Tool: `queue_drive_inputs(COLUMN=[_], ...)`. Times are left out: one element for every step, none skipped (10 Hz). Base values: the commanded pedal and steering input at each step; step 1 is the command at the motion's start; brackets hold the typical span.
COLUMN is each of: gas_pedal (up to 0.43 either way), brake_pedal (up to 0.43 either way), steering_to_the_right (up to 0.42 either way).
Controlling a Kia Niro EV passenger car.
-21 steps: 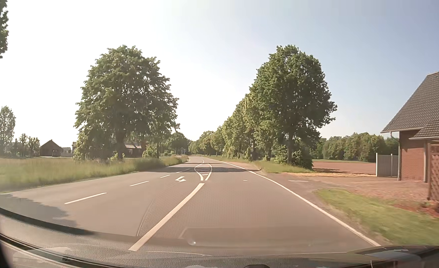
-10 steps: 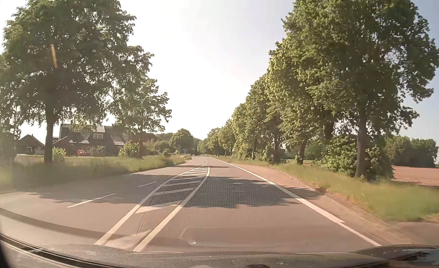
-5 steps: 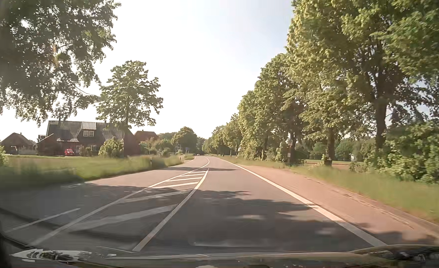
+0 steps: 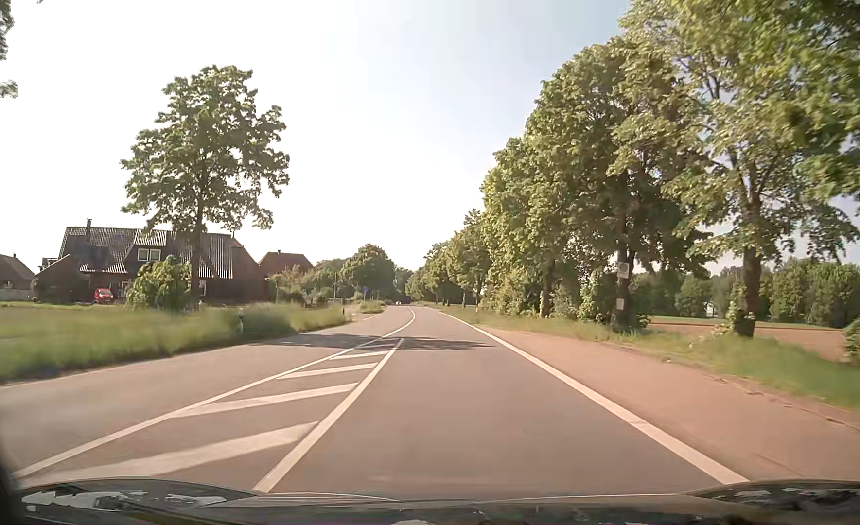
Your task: Follow the waypoints while adhering to traffic rules and regulations
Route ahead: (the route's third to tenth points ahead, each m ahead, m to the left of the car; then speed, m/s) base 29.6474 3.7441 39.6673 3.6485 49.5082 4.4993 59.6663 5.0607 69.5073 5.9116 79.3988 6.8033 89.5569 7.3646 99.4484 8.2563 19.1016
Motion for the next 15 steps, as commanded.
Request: queue_drive_inputs(gas_pedal=[0.287,0.287,0.28,0.228,0.189,0.189,0.177,0.169,0.169,0.169,0.157,0.157,0.157,0.15,0.138], brake_pedal=[0.0,0.0,0.0,0.0,0.0,0.0,0.0,0.0,0.0,0.0,0.0,0.0,0.0,0.0,0.0], steering_to_the_right=[-0.011,-0.011,-0.011,-0.011,-0.011,-0.011,-0.011,-0.011,-0.009,-0.008,-0.007,-0.005,-0.004,-0.004,-0.003])
